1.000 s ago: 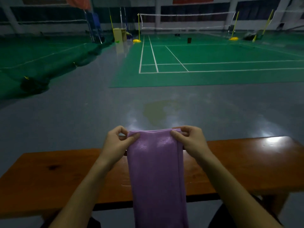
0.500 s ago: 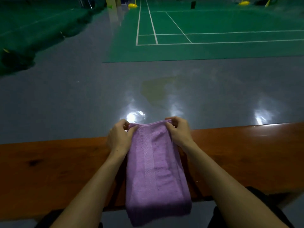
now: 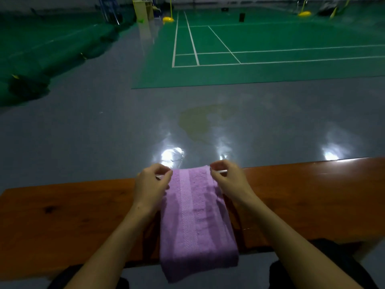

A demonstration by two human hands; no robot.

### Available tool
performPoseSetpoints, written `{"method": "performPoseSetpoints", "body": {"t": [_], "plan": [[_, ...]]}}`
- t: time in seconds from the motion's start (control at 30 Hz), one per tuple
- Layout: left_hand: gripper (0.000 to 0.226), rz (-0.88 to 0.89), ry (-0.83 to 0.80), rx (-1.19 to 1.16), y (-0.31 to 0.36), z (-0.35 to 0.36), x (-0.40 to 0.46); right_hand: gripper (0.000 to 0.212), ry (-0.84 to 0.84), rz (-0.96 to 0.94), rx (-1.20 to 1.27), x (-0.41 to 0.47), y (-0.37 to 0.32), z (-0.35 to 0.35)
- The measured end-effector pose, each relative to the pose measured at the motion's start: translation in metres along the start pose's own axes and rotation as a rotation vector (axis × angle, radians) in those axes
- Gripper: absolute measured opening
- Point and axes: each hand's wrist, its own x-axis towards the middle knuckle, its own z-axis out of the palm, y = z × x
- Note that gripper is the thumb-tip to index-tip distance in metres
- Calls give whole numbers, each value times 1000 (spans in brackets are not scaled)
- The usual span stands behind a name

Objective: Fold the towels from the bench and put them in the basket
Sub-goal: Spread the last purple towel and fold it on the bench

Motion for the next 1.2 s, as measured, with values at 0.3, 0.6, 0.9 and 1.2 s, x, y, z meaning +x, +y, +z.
{"method": "performPoseSetpoints", "body": {"t": [0.3,0.6,0.9,1.2], "plan": [[34,225,-289,313,-23,-5,-90,28,-345,-35,-182,-100,4,-4],[72,305,-519,722,-40,27,-89,42,-230,-355,-579,-98,18,29],[87,476,-414,751,-60,30,-72,71,-242,-342,-861,-97,48,42],[62,543,-416,772,-49,-21,-90,59,-321,-251,-769,-116,30,-19]]}}
